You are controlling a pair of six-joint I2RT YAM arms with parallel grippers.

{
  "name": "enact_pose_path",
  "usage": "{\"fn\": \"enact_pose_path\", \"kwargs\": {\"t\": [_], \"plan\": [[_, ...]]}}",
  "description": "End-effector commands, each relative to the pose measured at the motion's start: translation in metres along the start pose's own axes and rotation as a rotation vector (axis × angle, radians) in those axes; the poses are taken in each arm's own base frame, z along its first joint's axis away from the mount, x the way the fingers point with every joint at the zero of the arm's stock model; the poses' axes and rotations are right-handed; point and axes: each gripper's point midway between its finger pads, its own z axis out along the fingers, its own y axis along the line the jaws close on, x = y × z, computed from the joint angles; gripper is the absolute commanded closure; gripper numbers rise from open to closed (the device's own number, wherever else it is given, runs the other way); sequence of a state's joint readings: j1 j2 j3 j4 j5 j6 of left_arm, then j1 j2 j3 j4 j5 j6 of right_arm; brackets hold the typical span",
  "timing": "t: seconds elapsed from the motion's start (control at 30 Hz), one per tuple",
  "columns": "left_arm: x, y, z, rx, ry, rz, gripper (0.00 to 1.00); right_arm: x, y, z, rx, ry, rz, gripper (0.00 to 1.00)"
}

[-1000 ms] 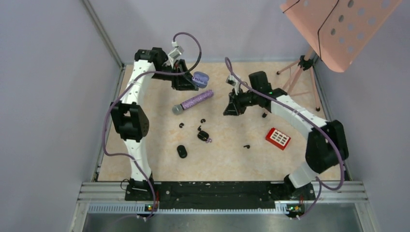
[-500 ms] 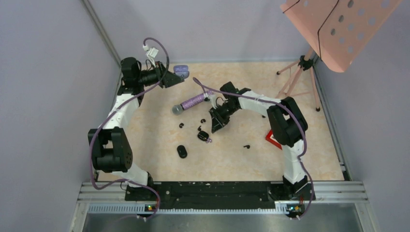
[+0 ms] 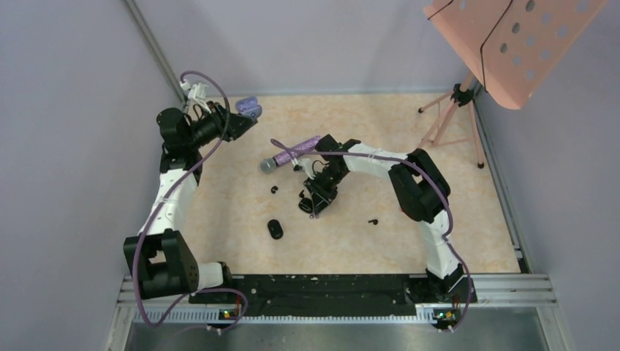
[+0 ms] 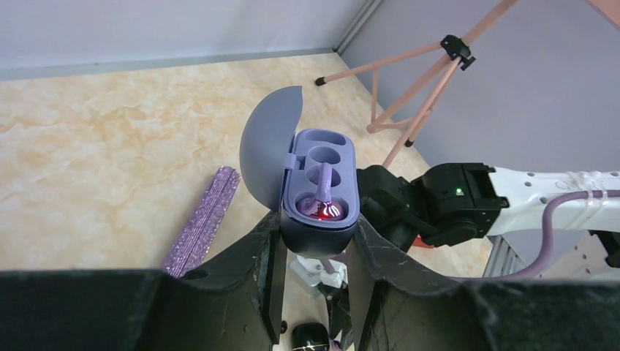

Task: Insert the wireless bluetooth earbuds into the charging case
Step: Pick up the earbud from the center of the board.

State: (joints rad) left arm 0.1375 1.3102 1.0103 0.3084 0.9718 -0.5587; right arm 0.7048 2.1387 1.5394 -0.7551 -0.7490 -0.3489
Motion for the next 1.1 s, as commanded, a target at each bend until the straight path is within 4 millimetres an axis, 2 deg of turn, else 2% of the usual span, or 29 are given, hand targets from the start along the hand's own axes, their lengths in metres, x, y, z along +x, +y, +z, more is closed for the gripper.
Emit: {"fn": "enact_pose_path", "kwargs": {"t": [0.0,0.3,0.8,1.07], "plan": [[-0.009,0.001,-0.006,-0.030,-0.049,0.031,1.00,-0.015,-0.007,-0.001,0.023,-0.015,-0.044,0.76],[-0.005,0.000,-0.008,-0.034,-0.053,0.010,1.00,-0.015,-0.009,0.004,0.037,-0.007,0.008,0.75],[-0.001,0.003,-0.007,-0.037,-0.055,-0.015,1.00,-0.011,-0.012,0.014,0.115,0.046,-0.042,0.82],[0.000,0.005,-0.007,-0.040,-0.054,-0.014,1.00,-0.001,-0.013,0.002,0.171,0.082,-0.106,0.83]]}}
